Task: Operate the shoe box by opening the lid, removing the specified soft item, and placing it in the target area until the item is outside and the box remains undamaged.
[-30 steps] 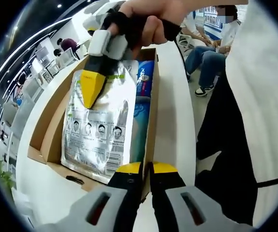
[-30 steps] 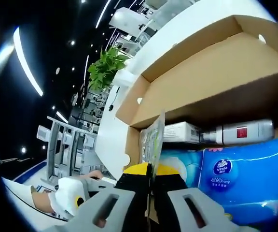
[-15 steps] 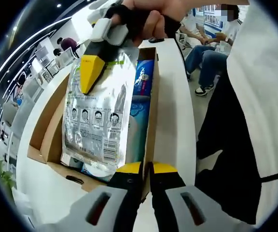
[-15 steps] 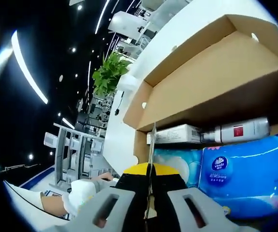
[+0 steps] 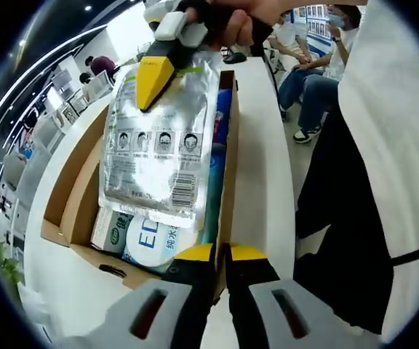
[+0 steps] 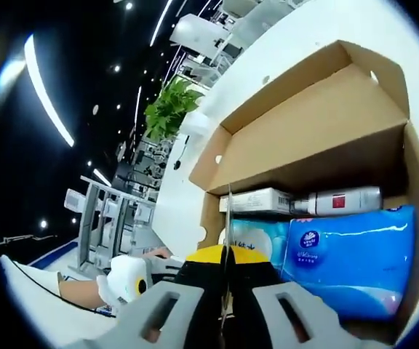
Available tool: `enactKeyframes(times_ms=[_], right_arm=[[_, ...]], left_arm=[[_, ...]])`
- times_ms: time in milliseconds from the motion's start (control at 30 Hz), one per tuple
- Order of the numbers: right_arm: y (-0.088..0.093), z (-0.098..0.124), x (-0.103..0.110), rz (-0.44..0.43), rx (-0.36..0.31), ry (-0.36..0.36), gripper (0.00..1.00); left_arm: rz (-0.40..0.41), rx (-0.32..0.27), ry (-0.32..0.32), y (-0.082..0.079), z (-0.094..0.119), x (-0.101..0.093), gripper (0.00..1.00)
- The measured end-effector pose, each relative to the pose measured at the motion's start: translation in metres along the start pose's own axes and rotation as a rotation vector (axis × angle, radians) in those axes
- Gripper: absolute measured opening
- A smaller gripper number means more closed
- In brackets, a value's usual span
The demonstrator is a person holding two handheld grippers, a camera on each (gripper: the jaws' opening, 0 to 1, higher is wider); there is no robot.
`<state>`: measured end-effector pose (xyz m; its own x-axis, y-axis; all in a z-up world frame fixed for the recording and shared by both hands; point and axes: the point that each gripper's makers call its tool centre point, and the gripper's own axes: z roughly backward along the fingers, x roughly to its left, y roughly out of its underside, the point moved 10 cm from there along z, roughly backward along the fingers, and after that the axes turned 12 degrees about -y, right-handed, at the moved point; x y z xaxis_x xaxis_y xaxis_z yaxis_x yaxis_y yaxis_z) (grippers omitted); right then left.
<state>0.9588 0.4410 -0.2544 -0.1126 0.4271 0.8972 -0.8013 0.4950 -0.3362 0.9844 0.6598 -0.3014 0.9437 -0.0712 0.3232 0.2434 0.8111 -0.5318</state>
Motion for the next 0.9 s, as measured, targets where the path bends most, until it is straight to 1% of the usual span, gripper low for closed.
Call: enactKeyframes(times_ms=[100,367,467,567,700,800,900], right_arm=[[-0.002,0.002,0.003,0.016,-0.001,-0.013,0.00],[-0.009,0.007,0.008,0.021,-0.017,-0.026,0.00],[-0.009,0.014,0.010,0.033,-0.033,-0.010,0.00],[-0.009,0.020,0.011,0.030,-0.043,-0.012,0.00],[-0.011,0.031,0.008,0.042,-0.049,-0.009,0.00],[-0.014,0.044,0.003,0.043,-0.058,0.008,0.00],[-0.018,0.055,0.003,0.038,-0.092,0.004,0.00]], left_arm=[[-0.003,0.006,-0.002,0.000,0.000,0.000,0.05],[-0.003,0.005,-0.004,0.001,0.000,-0.001,0.05],[-0.002,0.002,-0.009,0.002,0.000,-0.001,0.05],[-0.004,-0.001,-0.007,0.003,0.000,0.000,0.05],[-0.005,-0.001,-0.004,0.002,0.000,0.000,0.05],[-0.008,-0.007,-0.007,0.002,0.001,-0.001,0.05],[-0.010,-0.008,-0.005,0.002,0.001,0.000,0.05]])
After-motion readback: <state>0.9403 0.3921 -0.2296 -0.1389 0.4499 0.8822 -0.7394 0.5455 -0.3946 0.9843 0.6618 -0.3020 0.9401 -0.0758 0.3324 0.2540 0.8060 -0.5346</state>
